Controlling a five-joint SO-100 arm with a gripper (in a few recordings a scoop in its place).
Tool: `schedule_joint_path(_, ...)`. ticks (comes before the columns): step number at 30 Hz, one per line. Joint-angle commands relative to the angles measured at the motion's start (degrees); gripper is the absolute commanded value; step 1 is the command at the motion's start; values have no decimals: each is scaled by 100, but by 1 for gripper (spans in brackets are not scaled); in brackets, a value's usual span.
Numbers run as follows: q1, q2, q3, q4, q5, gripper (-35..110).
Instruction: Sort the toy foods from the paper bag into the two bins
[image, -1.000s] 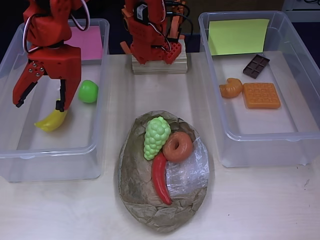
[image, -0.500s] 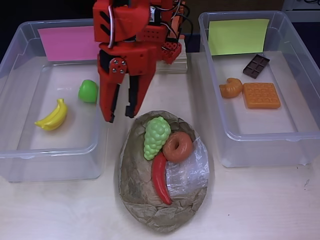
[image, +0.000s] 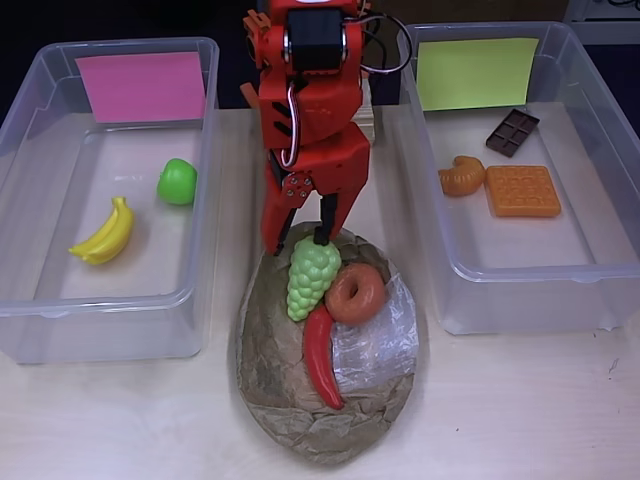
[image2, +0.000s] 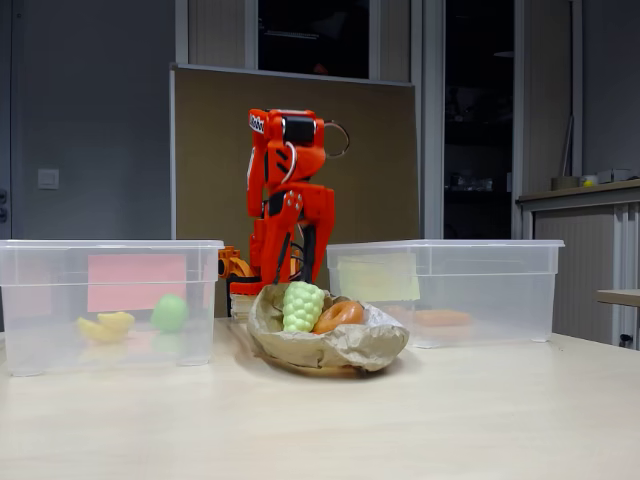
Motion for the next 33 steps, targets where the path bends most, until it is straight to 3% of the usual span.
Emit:
schedule_joint_path(1,-316,26,44,53,387,36)
schedule_joint_path(8,-615,-193,-193,88,659,44)
schedule_joint_path(19,-633,-1002,-536,-316,571,44)
schedule_joint_path(33,-492,-1310,-1020,9,325,27)
